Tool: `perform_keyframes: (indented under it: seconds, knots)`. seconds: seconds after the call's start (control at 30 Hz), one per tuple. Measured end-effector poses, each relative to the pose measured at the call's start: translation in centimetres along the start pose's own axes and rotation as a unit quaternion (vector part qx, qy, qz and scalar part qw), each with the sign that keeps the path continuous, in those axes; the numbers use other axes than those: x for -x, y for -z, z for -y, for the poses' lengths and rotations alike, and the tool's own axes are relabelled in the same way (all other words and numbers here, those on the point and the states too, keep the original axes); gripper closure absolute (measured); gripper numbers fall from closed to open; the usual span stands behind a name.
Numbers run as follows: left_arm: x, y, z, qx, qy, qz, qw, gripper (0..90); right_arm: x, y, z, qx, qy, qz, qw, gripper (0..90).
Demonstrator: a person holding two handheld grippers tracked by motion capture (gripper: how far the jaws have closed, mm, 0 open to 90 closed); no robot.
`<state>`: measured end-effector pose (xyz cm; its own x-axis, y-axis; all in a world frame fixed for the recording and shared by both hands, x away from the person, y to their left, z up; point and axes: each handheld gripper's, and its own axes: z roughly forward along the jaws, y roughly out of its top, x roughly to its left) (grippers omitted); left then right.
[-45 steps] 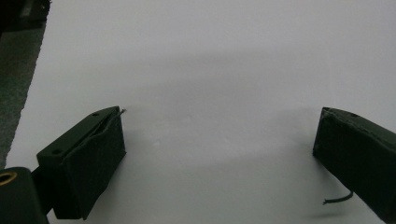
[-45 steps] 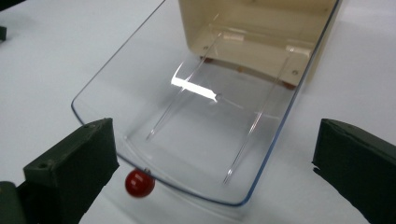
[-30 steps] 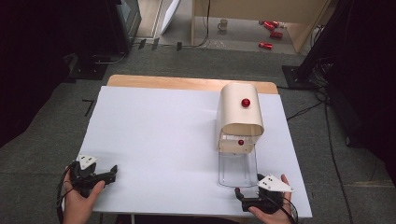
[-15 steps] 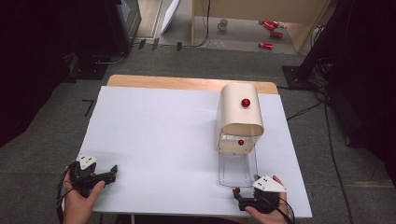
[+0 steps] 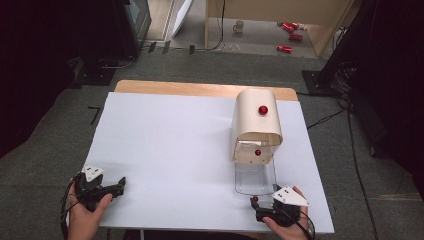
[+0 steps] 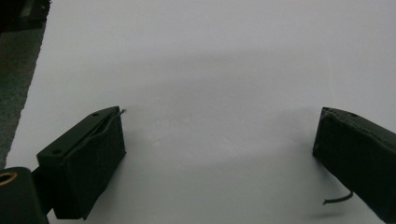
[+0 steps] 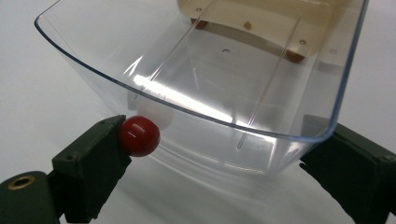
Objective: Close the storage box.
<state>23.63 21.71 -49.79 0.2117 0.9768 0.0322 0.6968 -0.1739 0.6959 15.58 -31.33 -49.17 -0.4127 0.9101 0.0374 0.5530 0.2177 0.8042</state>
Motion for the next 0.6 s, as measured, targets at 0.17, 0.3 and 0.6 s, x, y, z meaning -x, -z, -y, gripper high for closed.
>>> perform_keyframes:
  seconds: [0.17, 0.3, 0.6]
  knots:
    - [0.0, 0.0, 0.0, 0.0, 0.0, 0.0, 1.0, 2.3, 0.3, 0.0, -0.5, 0.012, -0.01, 0.002, 0.9999, 9.4]
    - [0.0, 0.0, 0.0, 0.0, 0.0, 0.0, 1.0, 2.3, 0.4, -0.2, -0.9, 0.018, -0.01, 0.005, 0.9998, 9.5]
    - [0.0, 0.0, 0.0, 0.0, 0.0, 0.0, 1.0, 2.3, 0.9, -1.0, -1.9, 0.029, -0.018, 0.01, 0.9994, 9.9]
